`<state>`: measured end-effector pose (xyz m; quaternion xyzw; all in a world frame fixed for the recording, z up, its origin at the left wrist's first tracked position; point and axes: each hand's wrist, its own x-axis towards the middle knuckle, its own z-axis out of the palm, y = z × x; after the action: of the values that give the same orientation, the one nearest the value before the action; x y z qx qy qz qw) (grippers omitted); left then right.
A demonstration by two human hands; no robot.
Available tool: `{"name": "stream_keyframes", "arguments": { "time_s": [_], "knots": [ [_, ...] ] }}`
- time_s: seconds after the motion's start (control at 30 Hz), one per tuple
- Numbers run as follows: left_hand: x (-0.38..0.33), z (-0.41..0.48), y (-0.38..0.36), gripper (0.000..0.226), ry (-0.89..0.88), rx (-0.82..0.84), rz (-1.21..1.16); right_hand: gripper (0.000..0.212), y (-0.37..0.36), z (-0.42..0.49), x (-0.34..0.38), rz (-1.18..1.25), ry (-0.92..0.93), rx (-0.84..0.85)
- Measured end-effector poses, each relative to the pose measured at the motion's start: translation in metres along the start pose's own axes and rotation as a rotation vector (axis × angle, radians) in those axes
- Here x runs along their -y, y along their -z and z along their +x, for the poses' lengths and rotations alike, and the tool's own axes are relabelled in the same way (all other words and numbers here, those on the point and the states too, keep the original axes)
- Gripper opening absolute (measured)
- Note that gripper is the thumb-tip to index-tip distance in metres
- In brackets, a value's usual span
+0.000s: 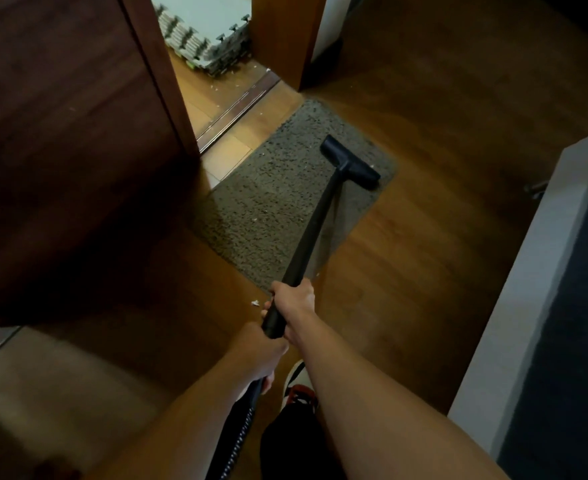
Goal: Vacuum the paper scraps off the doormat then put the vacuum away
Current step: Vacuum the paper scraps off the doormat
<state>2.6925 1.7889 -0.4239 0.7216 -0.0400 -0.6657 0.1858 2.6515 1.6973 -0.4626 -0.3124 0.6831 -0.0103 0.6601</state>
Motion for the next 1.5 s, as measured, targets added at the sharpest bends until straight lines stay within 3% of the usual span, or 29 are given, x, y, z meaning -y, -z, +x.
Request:
{"name": "stream_keyframes", "arguments": {
  "time_s": [0.33,0.57,1.2,1.5],
  "knots": [
    [0.121,-0.066,0.043,0.020,0.011,-0.028,-0.009,0.030,-0.068,-0.078,-0.100,0.010,0.009,0.026],
    [0.145,-0.076,0.056,0.023,0.017,-0.031,0.003,0.033,-0.084,-0.094,-0.121,0.038,0.008,0.021],
    [-0.003,-0.002,0.008,0.026,0.030,-0.019,0.026,0.030,-0.013,0.006,-0.001,0.007,0.005,0.010],
    [-0.057,0.013,0.001,0.014,0.047,-0.053,-0.029,0.030,0.001,0.035,0.049,-0.036,0.024,-0.008]
  ]
}}
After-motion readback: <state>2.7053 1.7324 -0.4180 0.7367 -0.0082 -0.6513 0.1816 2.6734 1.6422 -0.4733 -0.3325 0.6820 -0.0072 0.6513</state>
